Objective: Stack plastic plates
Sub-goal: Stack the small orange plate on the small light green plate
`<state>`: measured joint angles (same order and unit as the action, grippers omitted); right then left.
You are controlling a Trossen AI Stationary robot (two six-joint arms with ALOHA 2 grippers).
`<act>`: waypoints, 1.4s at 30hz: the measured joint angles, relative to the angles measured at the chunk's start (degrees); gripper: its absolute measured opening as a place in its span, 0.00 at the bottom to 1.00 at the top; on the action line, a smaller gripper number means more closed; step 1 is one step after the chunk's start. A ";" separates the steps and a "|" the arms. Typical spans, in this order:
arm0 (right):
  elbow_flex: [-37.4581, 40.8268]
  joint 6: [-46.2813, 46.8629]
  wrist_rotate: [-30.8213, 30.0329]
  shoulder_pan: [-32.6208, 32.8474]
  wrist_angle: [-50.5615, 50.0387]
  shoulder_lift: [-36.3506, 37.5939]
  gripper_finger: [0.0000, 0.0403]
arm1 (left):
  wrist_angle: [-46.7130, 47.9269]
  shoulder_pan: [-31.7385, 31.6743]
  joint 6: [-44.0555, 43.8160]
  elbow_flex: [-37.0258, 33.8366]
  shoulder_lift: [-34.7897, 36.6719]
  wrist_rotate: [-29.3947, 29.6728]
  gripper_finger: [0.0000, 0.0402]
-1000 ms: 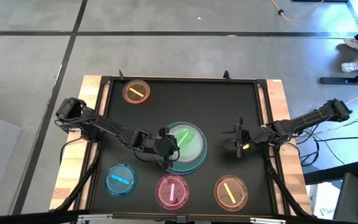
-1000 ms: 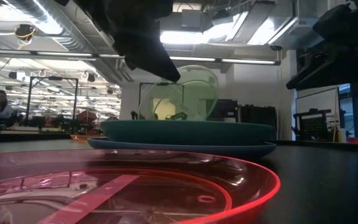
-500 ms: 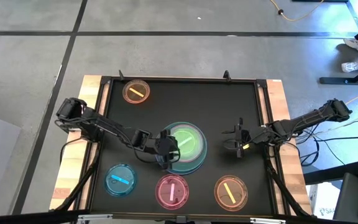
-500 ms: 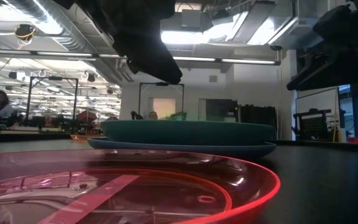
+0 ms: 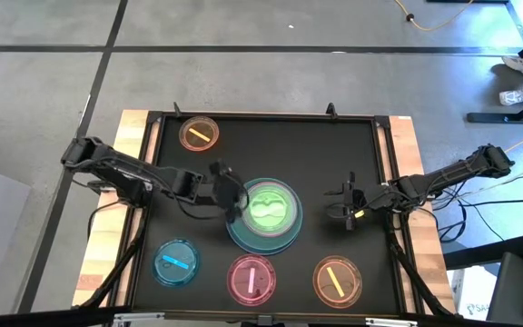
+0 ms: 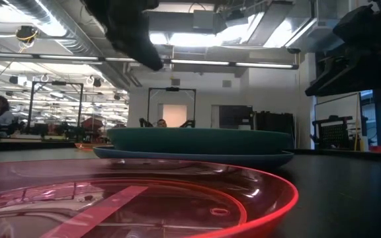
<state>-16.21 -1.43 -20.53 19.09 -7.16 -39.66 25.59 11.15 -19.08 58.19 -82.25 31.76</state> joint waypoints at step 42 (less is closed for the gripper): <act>0.00 -0.31 -0.02 0.00 -0.43 0.02 0.41 | -6.46 -43.14 25.35 -20.20 -3.01 -5.55 0.26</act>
<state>-16.21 -1.74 -20.56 19.09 -7.59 -39.64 19.14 -32.00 6.26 38.00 -85.25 26.21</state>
